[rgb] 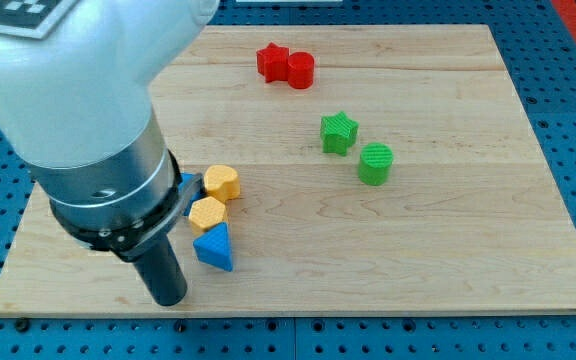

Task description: Move the blue triangle to the center

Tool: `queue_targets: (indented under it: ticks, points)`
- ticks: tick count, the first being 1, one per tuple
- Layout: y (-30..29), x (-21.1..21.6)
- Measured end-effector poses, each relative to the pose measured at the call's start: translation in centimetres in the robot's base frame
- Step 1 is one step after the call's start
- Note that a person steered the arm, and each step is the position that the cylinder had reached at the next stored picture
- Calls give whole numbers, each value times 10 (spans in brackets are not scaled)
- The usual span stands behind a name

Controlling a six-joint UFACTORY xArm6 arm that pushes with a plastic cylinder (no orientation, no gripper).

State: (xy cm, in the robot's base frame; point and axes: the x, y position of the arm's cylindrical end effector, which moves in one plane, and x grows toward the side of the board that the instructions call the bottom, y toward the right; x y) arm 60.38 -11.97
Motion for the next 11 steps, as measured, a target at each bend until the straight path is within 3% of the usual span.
queue_targets:
  ticks: [2, 3, 4, 5, 6, 8, 9, 10, 11]
  points:
    - [61, -34]
    - [58, -37]
    - [12, -32]
    - [-6, -54]
    - [4, -60]
    - [0, -60]
    - [-31, -37]
    - [-21, -33]
    - [45, -33]
